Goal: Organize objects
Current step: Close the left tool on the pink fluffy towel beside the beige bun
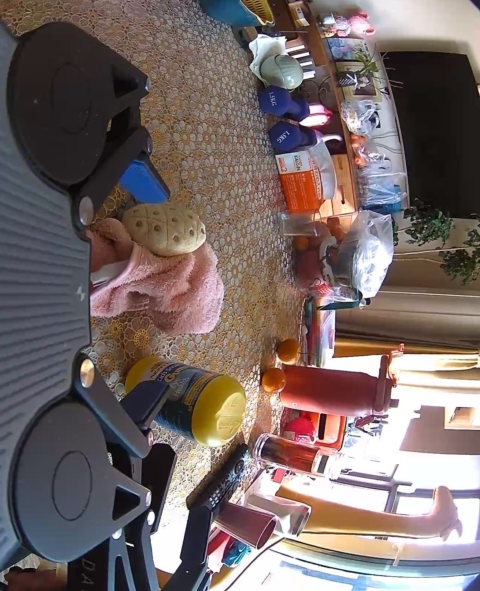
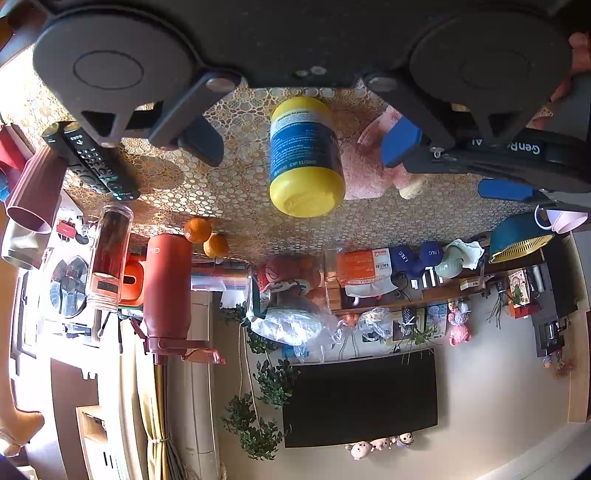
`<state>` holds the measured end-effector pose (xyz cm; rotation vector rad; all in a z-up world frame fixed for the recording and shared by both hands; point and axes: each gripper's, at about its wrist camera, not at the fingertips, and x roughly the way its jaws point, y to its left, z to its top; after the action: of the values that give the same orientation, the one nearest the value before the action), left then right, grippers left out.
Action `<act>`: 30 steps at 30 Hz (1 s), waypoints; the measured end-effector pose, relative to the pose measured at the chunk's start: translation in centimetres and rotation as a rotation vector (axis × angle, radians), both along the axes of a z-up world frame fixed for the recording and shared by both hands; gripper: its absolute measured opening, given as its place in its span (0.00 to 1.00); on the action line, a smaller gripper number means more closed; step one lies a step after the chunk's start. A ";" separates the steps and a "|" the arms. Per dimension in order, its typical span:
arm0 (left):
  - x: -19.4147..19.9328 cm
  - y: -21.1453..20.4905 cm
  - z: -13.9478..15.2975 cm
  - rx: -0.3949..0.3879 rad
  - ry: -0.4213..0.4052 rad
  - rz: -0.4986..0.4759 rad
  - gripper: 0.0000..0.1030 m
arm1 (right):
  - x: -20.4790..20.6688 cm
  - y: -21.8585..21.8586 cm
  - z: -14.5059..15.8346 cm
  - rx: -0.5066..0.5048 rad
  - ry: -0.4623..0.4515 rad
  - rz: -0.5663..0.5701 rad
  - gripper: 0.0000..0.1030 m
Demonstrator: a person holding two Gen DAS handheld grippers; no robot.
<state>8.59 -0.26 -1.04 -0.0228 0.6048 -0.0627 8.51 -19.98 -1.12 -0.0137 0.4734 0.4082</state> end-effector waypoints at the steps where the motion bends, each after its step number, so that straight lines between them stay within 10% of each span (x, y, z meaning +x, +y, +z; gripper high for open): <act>1: 0.2 0.0 -0.1 0.002 0.003 -0.002 1.00 | 0.2 -0.1 -0.1 0.001 0.003 0.002 0.89; 30: 7.7 -1.0 -6.0 0.337 0.116 -0.094 0.99 | 4.4 -1.4 -2.2 -0.048 0.073 -0.009 0.88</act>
<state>16.30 -1.28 -7.09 0.3301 0.7264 -0.0500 12.90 -21.38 -3.36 -0.0432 0.5553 0.3894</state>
